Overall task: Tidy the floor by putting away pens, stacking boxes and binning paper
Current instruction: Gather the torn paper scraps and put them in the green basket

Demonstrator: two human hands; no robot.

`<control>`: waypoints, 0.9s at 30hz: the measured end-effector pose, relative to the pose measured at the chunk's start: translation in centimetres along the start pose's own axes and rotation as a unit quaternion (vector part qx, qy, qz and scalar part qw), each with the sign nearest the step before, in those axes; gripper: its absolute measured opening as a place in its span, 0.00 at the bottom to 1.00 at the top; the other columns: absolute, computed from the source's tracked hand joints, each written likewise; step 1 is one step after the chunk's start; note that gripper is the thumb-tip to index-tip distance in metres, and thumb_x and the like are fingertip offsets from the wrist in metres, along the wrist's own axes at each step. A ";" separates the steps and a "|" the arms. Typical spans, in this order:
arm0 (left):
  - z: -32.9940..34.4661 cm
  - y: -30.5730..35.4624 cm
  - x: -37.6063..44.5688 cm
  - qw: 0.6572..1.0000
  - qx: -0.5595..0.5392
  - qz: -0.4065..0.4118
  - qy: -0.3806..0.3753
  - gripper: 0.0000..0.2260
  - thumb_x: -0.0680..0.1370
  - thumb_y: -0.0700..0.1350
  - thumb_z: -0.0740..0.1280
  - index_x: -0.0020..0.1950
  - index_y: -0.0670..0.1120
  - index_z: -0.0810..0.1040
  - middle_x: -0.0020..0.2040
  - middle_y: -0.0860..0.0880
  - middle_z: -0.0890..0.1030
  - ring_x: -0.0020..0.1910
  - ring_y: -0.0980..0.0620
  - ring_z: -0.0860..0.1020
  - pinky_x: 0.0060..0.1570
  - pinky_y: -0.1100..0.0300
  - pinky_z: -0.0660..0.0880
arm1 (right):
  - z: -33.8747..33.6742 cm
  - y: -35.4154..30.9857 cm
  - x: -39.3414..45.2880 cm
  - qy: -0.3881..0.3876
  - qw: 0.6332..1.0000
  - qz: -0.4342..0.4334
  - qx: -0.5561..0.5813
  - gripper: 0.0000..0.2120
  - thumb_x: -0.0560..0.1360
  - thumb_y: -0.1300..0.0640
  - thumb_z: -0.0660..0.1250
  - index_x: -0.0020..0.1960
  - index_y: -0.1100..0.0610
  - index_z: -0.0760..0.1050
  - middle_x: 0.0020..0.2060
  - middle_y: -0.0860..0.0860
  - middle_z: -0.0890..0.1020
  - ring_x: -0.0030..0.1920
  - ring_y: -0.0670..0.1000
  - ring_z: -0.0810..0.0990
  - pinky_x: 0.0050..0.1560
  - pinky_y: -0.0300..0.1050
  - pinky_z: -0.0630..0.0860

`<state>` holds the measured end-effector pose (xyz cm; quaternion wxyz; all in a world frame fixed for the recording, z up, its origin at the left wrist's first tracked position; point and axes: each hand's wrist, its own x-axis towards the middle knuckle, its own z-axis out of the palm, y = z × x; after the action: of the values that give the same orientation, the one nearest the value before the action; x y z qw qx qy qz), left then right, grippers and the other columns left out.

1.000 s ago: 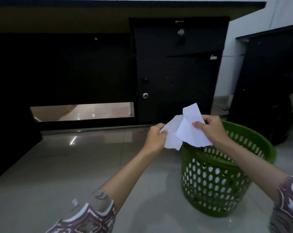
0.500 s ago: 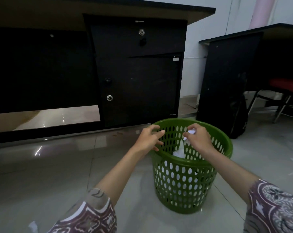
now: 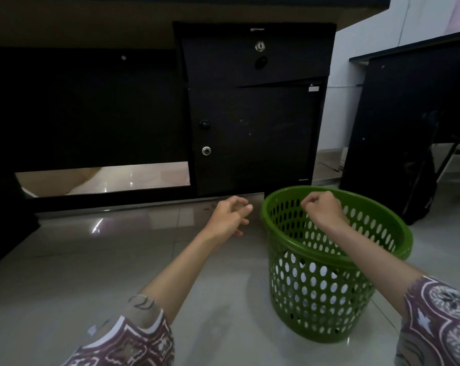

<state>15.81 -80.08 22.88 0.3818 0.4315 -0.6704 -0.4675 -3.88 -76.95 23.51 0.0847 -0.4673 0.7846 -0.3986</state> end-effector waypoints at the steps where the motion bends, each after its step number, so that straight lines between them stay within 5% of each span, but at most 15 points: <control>1: -0.6 -0.2 -0.2 1.000 0.007 -0.001 0.004 0.12 0.79 0.45 0.61 0.61 0.42 0.72 0.53 0.48 0.75 0.45 0.52 0.78 0.34 0.61 0.74 | 0.2 -0.5 -0.2 0.002 1.000 -0.009 0.016 0.09 0.77 0.61 0.59 0.45 0.55 0.79 0.44 0.52 0.81 0.39 0.51 0.77 0.42 0.48 0.75; 7: -5.7 -2.2 -1.8 0.997 0.060 -0.026 0.031 0.09 0.79 0.46 0.62 0.57 0.44 0.73 0.51 0.48 0.76 0.44 0.53 0.78 0.35 0.63 0.71 | 3.1 -4.8 -2.9 -0.009 0.985 -0.137 0.104 0.06 0.75 0.60 0.63 0.46 0.57 0.79 0.49 0.52 0.77 0.50 0.51 0.76 0.48 0.45 0.72; 14: -13.5 -8.5 -7.4 0.987 0.113 -0.096 0.068 0.04 0.76 0.40 0.66 0.45 0.47 0.73 0.40 0.48 0.75 0.37 0.55 0.73 0.32 0.63 0.68 | 11.3 -8.6 -9.1 -0.191 0.948 -0.156 0.202 0.08 0.71 0.64 0.67 0.36 0.54 0.77 0.28 0.45 0.76 0.33 0.45 0.74 0.32 0.33 0.70; 21: -20.4 -17.7 -14.0 0.955 0.172 -0.214 0.109 0.07 0.72 0.41 0.71 0.47 0.44 0.75 0.40 0.49 0.76 0.42 0.51 0.74 0.37 0.63 0.69 | 20.3 -9.1 -15.3 -0.352 0.901 -0.172 0.184 0.11 0.72 0.66 0.66 0.34 0.55 0.74 0.28 0.45 0.75 0.31 0.42 0.72 0.27 0.26 0.67; 27: -23.1 -24.7 -18.0 0.923 0.258 -0.272 0.090 0.11 0.70 0.42 0.74 0.46 0.46 0.72 0.47 0.46 0.76 0.46 0.49 0.75 0.48 0.61 0.71 | 26.5 -9.1 -18.8 -0.408 0.881 -0.184 0.155 0.07 0.72 0.64 0.67 0.37 0.55 0.75 0.30 0.44 0.75 0.31 0.41 0.72 0.29 0.26 0.66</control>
<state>48.50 -74.84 3.56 0.1740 0.7209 -0.5879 -0.3230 25.90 -78.64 7.75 0.3936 -0.7057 0.5086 -0.2973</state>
